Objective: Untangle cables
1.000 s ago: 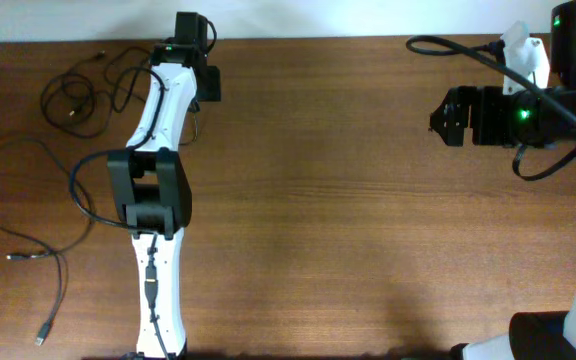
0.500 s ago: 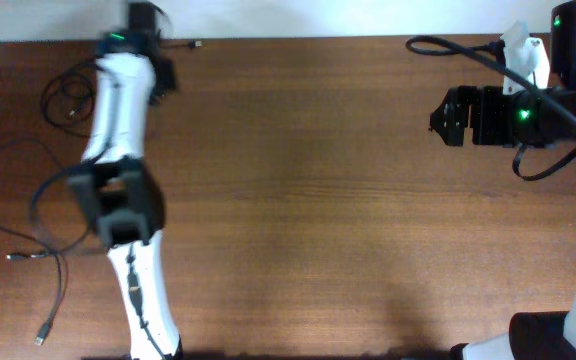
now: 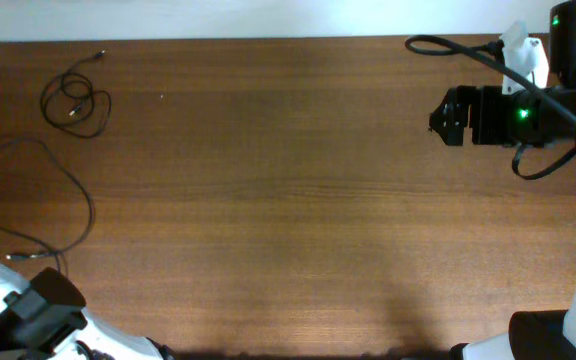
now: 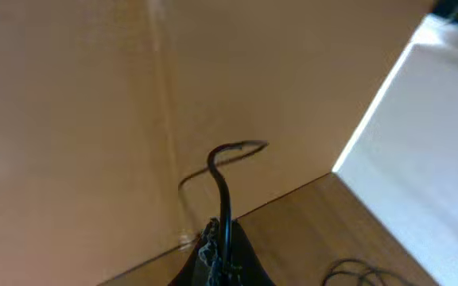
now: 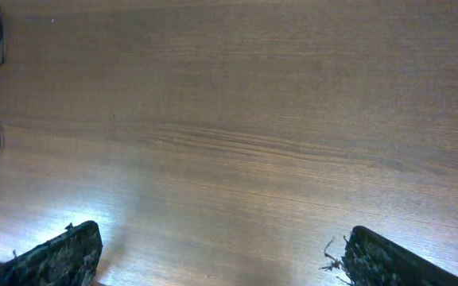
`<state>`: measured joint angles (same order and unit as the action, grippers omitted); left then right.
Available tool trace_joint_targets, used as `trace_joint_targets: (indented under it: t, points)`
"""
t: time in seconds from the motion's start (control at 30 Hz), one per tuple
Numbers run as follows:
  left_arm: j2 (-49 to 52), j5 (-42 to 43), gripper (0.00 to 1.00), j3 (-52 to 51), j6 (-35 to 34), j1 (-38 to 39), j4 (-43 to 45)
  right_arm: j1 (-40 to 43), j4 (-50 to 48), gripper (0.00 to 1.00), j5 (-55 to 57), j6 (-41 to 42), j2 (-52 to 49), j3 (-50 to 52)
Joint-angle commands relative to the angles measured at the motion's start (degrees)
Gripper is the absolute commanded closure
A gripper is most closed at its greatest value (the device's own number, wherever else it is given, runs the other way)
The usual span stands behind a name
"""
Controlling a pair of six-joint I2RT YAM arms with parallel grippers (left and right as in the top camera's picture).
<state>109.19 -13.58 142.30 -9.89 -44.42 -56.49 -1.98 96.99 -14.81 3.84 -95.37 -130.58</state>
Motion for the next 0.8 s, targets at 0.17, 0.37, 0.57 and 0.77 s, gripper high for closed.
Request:
trace_joint_targets:
  t: [0.17, 0.37, 0.57, 0.77]
  points:
    - [5.1, 0.1, 1.0, -0.9, 8.5, -1.5, 2.1, -0.3, 0.3, 0.01, -0.1, -0.4, -0.8, 0.1]
    - [5.2, 0.3, 0.01, -0.9, 8.2, -1.5, 0.9, -0.3, 0.3, 0.01, -0.1, -0.4, -0.8, 0.1]
    - [3.9, 7.6, 0.96, -0.8, 8.0, -1.5, -1.2, -0.3, 0.3, 0.01, -0.1, -0.4, -0.8, 0.1]
    - [4.0, -2.8, 0.0, -0.9, 8.0, -1.5, -14.4, -0.3, 0.3, 0.01, -0.1, -0.4, -0.8, 0.1]
